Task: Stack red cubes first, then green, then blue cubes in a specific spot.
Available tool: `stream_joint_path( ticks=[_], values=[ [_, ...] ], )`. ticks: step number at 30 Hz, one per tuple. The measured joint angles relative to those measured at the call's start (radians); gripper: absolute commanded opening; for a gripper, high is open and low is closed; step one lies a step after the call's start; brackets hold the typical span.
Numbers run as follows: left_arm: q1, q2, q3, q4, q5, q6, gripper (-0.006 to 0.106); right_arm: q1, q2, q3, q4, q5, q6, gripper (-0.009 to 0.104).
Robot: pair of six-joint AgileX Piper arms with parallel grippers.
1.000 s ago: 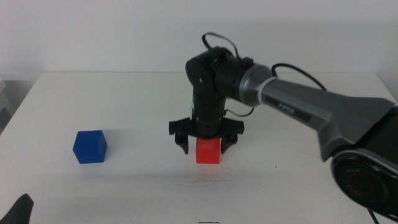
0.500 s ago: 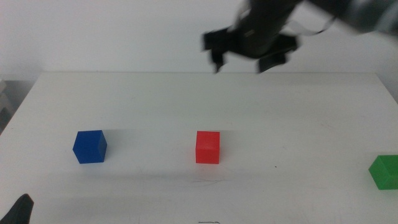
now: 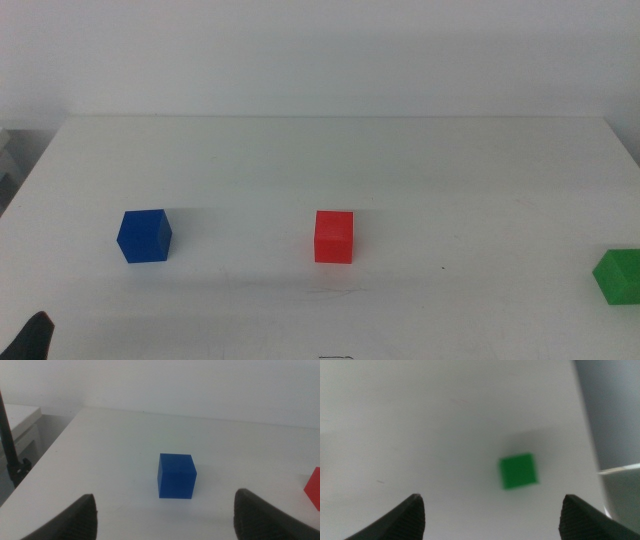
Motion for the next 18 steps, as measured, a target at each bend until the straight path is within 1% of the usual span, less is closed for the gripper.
stream_joint_path(
  ticks=[4,9,15,18],
  values=[
    [0.000,0.000,0.000,0.000,0.000,0.000,0.094,-0.119,-0.125,0.129,0.017,-0.025,-0.100,0.082],
    [0.000,0.000,0.000,0.000,0.000,0.000,0.094,-0.209,-0.200,0.223,0.068,-0.027,-0.135,0.081],
    [0.000,0.000,0.000,0.000,0.000,0.000,0.094,-0.228,-0.201,0.250,0.114,-0.009,-0.173,0.079],
    [0.000,0.000,0.000,0.000,0.000,0.000,0.094,-0.228,-0.201,0.250,0.125,-0.009,-0.204,0.079]
  ],
)
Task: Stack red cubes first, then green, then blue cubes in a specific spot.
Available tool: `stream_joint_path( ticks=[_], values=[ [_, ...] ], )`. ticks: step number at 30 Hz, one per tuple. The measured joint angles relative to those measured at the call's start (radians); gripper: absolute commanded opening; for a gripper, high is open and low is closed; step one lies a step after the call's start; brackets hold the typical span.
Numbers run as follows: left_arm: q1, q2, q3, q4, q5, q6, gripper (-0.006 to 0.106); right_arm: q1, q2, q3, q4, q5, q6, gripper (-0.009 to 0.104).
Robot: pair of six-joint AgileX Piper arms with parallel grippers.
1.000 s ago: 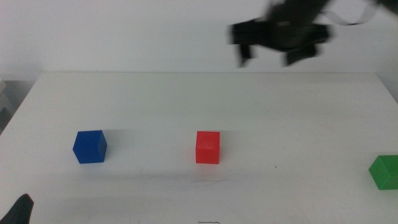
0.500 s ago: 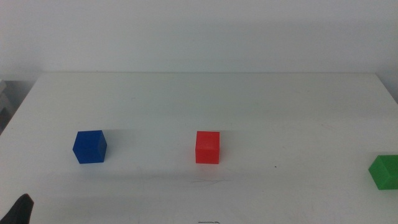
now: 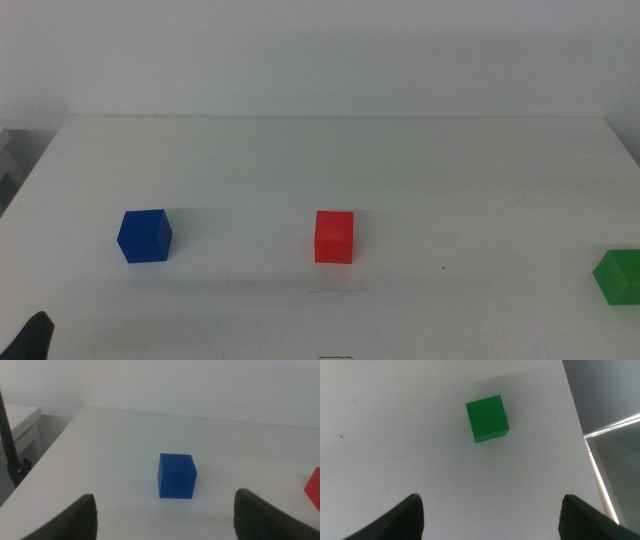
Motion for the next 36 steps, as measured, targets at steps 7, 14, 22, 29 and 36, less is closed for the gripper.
stream_joint_path(
  ticks=[7,14,22,29,36],
  values=[
    [0.000,0.000,0.000,0.000,0.000,0.000,0.094,0.000,0.004,0.000,0.000,0.000,-0.029,0.079],
    [0.000,0.000,0.000,0.000,0.000,0.000,0.094,-0.036,0.106,0.000,0.028,-0.005,-0.122,0.079],
    [0.000,0.000,0.000,0.000,0.000,0.000,0.094,-0.120,0.349,0.000,0.083,-0.073,-0.223,0.079],
    [0.000,0.000,0.000,0.000,0.000,0.000,0.094,-0.119,0.483,0.000,0.083,-0.206,-0.288,0.079],
    [0.000,0.000,0.000,0.000,0.000,0.000,0.094,-0.119,0.557,0.000,0.083,-0.286,-0.293,0.079]
  ],
)
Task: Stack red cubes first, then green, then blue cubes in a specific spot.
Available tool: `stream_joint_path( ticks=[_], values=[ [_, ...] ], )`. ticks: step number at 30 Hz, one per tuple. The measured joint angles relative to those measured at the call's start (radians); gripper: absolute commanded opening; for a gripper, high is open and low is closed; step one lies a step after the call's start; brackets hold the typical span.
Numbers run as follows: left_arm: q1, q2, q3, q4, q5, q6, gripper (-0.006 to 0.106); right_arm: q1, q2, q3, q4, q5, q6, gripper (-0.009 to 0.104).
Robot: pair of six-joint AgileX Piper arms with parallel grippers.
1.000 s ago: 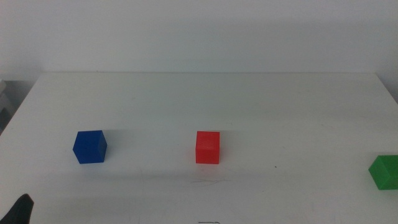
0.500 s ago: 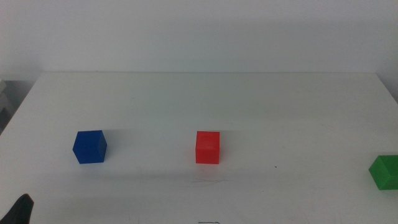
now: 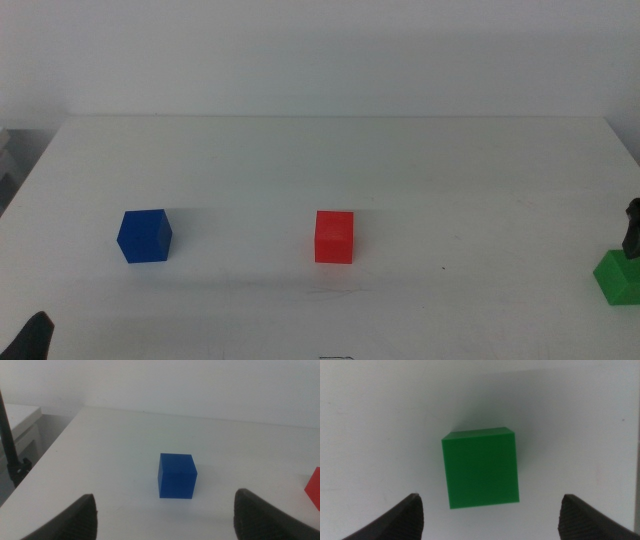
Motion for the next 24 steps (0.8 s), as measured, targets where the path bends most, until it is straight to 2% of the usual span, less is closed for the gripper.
stream_joint_path(
  ticks=[13,20,24],
  values=[
    [0.000,0.000,0.000,0.000,0.000,0.000,0.094,0.000,0.079,0.000,0.000,-0.059,-0.001,0.079],
    [0.000,0.000,0.000,0.000,0.000,0.000,0.094,0.000,0.138,0.000,0.044,-0.066,-0.042,0.078],
    [0.000,0.000,0.000,0.000,0.000,0.000,0.094,0.000,0.171,0.000,0.055,-0.073,-0.050,0.067]
  ],
)
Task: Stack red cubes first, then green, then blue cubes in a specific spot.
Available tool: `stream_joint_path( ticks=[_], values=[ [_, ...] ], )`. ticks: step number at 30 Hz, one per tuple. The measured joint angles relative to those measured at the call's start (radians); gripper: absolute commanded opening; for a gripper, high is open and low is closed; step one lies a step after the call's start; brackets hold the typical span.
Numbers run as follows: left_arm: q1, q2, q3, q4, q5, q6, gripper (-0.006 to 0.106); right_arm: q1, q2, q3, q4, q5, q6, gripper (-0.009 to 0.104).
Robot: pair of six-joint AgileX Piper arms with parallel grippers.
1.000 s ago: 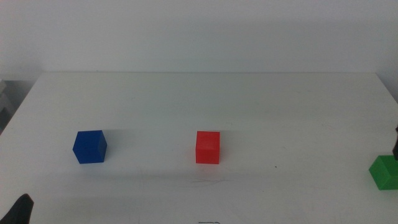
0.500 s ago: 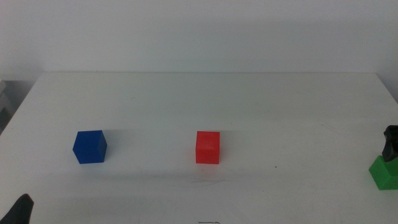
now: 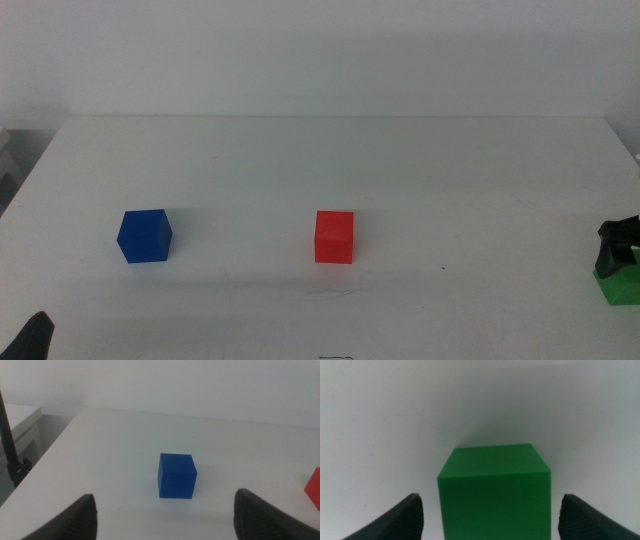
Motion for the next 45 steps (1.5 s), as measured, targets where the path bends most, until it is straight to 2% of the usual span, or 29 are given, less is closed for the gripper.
stream_joint_path(
  ticks=[3,7,13,18,24,32,37,45],
  values=[
    [0.000,0.000,0.000,0.000,0.000,0.000,0.094,0.000,0.020,0.000,0.000,-0.003,-0.002,0.045],
    [0.000,0.000,0.000,0.000,0.000,0.000,0.094,0.000,0.025,-0.009,-0.010,0.015,0.007,-0.001],
    [0.000,0.000,0.000,0.000,0.000,0.000,0.094,0.042,-0.080,-0.078,-0.091,0.178,0.148,-0.001],
    [0.000,0.000,0.000,0.000,0.000,0.000,0.094,0.206,-0.196,-0.202,-0.105,0.334,0.385,-0.001],
    [0.000,0.000,0.000,0.000,0.000,0.000,0.094,0.464,-0.164,-0.351,-0.124,0.358,0.555,-0.001],
    [0.000,0.000,0.000,0.000,0.000,0.000,0.094,0.692,0.089,-0.595,-0.140,0.363,0.710,-0.001],
    [0.000,0.000,0.000,0.000,0.000,0.000,0.094,0.787,0.230,-0.732,-0.134,0.361,0.800,-0.001],
    [0.000,0.000,0.000,0.000,0.000,0.000,0.094,0.854,0.328,-0.829,-0.119,0.360,0.876,-0.001]
  ],
)
